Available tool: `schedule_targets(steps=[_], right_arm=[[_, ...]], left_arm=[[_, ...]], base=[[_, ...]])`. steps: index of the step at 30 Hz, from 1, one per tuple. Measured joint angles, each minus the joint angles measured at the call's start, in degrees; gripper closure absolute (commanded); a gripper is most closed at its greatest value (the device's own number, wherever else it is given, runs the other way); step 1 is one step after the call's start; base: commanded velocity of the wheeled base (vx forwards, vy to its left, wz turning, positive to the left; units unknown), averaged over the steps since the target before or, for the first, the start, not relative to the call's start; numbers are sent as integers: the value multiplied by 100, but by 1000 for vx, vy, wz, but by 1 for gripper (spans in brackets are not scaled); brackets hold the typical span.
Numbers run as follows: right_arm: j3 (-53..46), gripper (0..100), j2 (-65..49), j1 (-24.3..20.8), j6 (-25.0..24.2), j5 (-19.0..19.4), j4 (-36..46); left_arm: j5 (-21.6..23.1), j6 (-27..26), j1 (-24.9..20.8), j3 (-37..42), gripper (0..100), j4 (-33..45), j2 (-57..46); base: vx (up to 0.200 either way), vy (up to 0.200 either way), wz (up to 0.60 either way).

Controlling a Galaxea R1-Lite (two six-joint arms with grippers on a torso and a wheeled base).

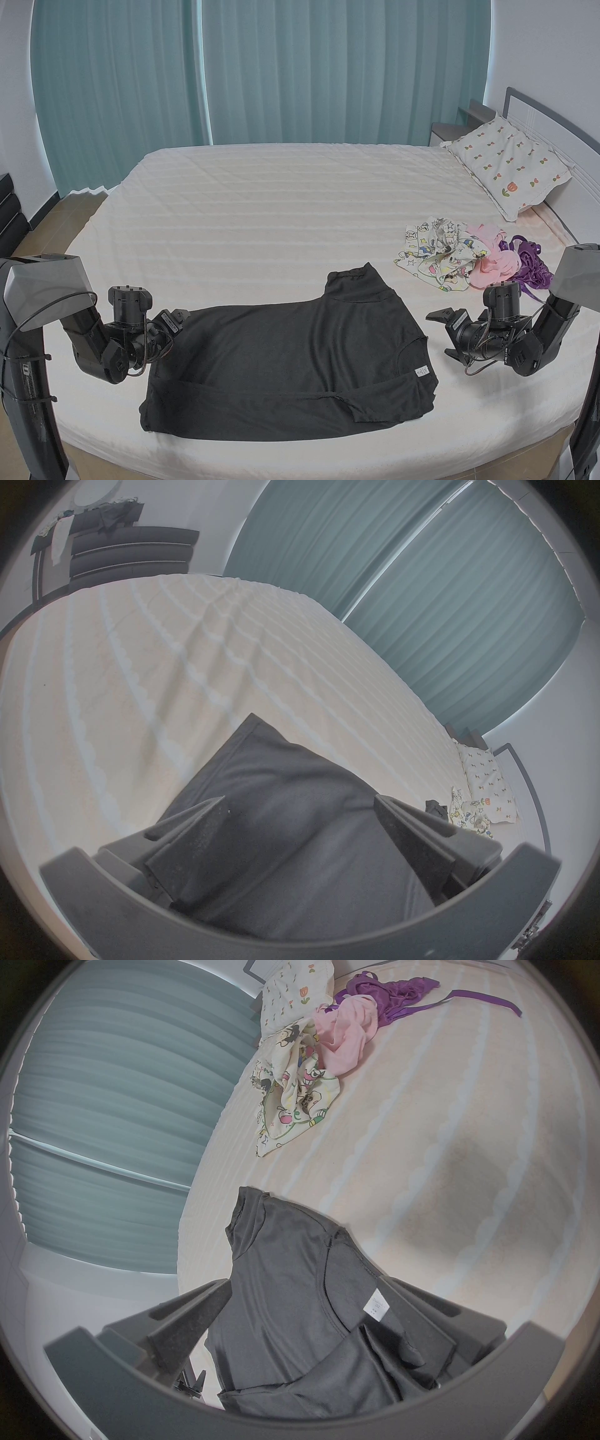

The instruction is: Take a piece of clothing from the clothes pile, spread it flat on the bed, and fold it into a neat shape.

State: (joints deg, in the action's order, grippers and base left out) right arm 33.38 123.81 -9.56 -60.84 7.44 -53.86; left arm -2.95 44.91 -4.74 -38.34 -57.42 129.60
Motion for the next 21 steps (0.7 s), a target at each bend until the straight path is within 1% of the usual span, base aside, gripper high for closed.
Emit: schedule_targets(steps=[5,10,15,21], right_arm=[[5,0,0,-2,22,-24,-1],[2,0,-11,-35,41,-35,0],[0,0,-18,-41,46,-41,0],[2,0,-13,-44,44,-41,0]], left_arm=[[-13,-38,17,-72,0,-9,2],[-28,-251,102,-182,0,41,11],[-30,-596,271,-462,0,321,44],[16,-1224,571,-916,0,508,350]], base=[[0,0,0],[0,0,0],[0,0,0],[0,0,0]])
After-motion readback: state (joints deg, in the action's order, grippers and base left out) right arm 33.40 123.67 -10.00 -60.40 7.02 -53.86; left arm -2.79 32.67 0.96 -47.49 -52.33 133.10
